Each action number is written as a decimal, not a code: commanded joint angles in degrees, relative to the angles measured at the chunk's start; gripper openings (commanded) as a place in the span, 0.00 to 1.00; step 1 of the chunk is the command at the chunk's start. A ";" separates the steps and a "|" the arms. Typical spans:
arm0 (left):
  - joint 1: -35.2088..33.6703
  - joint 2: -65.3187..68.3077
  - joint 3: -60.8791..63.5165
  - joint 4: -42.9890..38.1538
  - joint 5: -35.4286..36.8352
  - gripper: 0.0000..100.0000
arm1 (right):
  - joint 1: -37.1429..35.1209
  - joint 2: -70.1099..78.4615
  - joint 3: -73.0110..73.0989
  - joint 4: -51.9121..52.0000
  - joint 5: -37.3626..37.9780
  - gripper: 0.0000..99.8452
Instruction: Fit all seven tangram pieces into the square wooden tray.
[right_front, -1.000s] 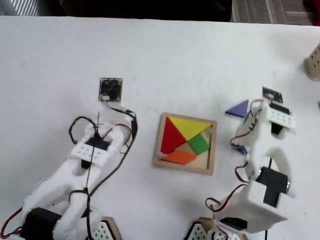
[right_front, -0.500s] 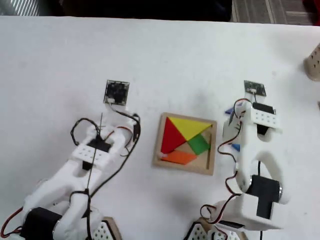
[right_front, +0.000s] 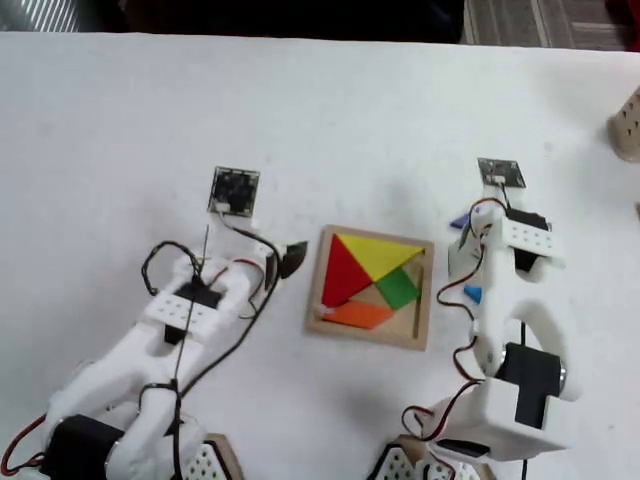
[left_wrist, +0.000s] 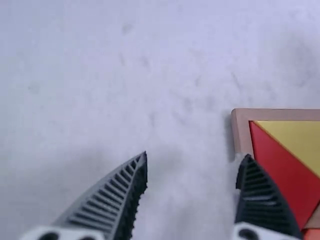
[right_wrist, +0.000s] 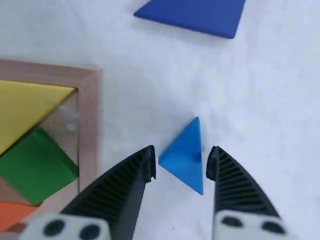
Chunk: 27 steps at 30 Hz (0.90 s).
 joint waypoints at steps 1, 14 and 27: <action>0.31 -1.54 -1.76 -1.41 -0.44 0.29 | 0.40 -0.31 -0.35 -0.84 1.14 0.17; 0.13 7.87 -8.26 -0.97 0.00 0.29 | -0.40 -0.22 0.88 2.33 1.32 0.17; 0.13 7.87 -8.18 -0.97 0.00 0.29 | 0.84 4.26 -2.37 3.91 4.48 0.17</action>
